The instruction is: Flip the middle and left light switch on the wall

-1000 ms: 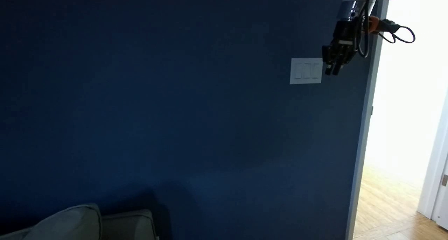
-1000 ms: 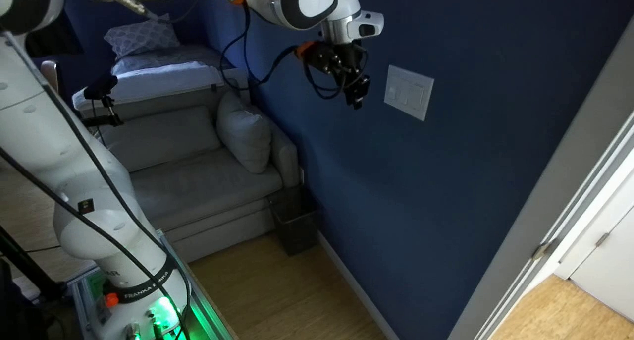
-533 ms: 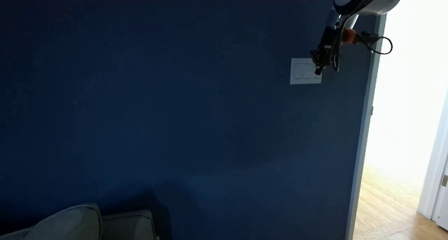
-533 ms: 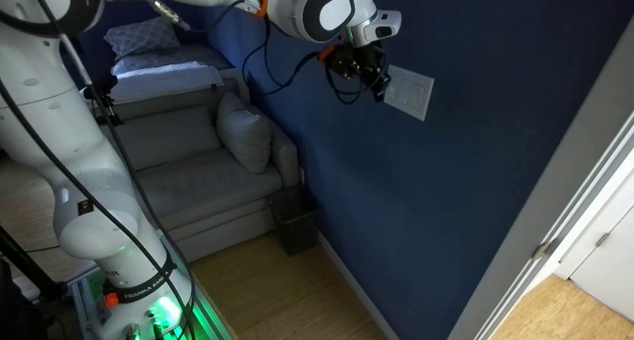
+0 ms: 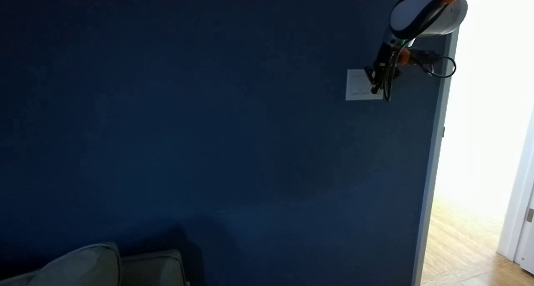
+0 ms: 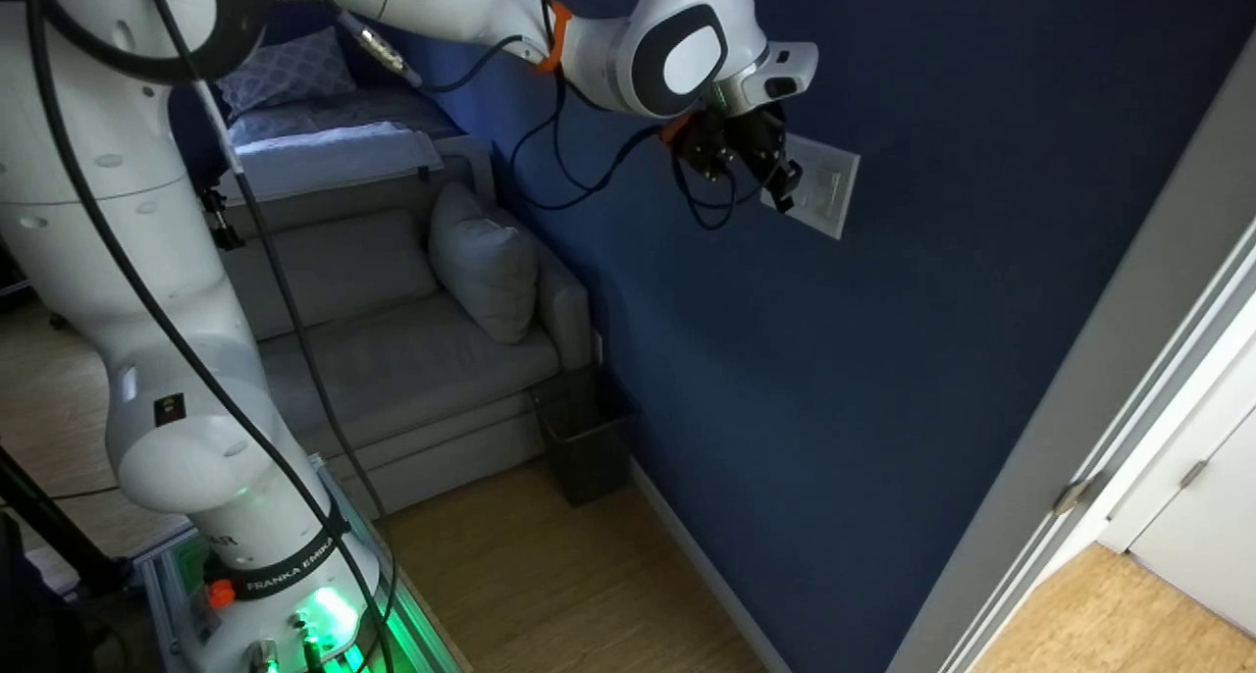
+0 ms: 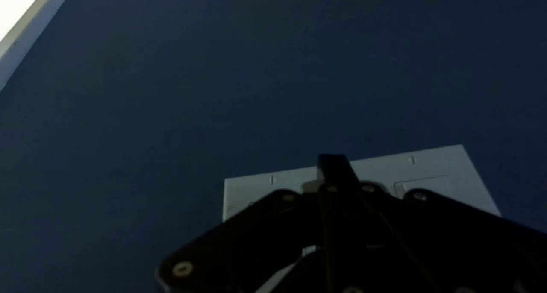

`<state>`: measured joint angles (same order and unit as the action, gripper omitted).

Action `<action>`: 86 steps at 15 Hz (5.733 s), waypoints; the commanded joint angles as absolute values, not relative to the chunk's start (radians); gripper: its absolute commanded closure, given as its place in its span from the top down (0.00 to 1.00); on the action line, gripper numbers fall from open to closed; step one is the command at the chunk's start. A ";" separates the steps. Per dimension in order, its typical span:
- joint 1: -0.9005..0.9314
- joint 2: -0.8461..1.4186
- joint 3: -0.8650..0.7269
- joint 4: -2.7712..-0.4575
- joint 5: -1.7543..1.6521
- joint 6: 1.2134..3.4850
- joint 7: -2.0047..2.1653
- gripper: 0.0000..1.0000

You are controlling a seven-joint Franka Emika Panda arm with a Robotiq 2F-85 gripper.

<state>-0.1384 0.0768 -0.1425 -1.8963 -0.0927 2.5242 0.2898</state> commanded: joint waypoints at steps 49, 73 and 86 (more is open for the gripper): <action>-0.100 0.096 -0.112 -1.888 0.039 2.527 0.289 0.00; -0.107 -0.334 -0.057 -1.980 -0.002 2.101 0.296 1.00; -0.107 -0.327 -0.057 -1.980 -0.002 2.101 0.296 1.00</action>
<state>-0.0987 -0.3282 -0.0638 -1.9835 -0.0056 2.1039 0.2992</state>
